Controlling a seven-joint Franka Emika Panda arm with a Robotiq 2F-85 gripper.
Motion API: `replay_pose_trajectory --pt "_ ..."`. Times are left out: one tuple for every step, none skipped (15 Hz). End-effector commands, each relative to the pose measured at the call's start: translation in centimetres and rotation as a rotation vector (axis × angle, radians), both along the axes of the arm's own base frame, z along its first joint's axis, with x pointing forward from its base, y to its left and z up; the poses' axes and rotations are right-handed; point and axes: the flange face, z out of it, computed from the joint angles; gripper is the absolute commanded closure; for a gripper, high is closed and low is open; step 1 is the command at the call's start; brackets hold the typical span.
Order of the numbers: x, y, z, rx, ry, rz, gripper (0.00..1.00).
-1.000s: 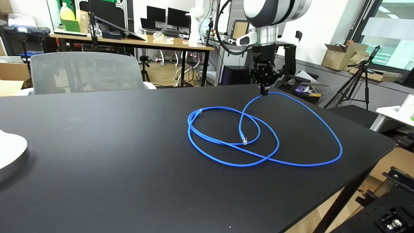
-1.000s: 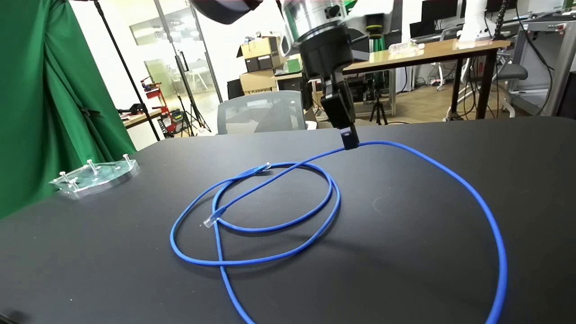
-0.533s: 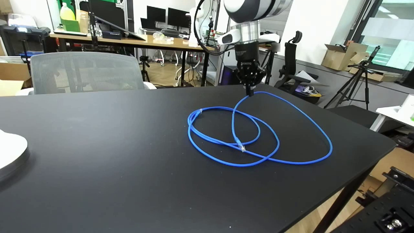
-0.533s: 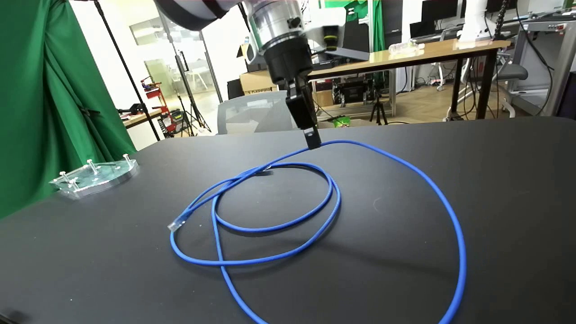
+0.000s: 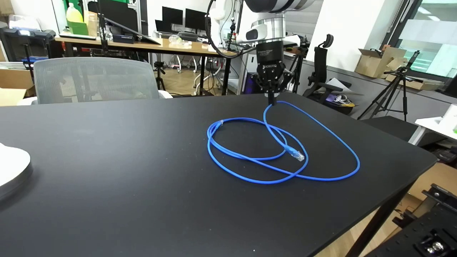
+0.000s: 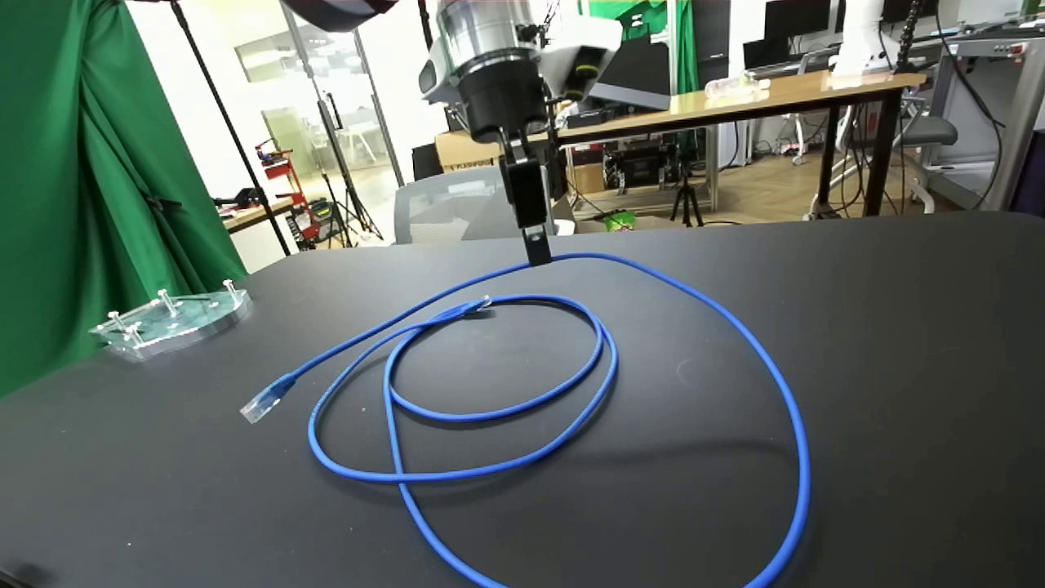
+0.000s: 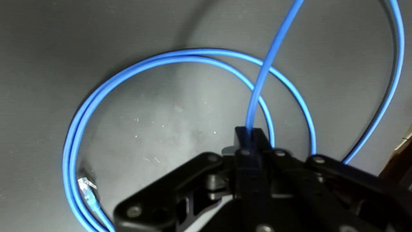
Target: Use the blue cable on the table to make a smaller circle
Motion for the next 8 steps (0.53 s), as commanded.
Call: replay_pose_trajectory --pt "0.77 0.46 0.57 -0.020 -0.002 0.007 0.98" --pt "0.86 0.57 0.54 -0.021 -0.001 0.012 0.98" --pt "0.94 0.69 0.50 -0.021 -0.002 0.013 0.98" --pt "1.00 0.83 0.47 -0.021 -0.004 0.007 0.98" --pt "1.02 0.94 0.47 -0.022 -0.004 0.004 0.98" --pt "1.05 0.98 0.48 -0.022 -0.004 0.005 0.98" --pt "1.10 0.97 0.49 -0.021 -0.001 -0.001 0.98" --pt "1.14 0.96 0.45 -0.023 0.001 0.000 0.98"
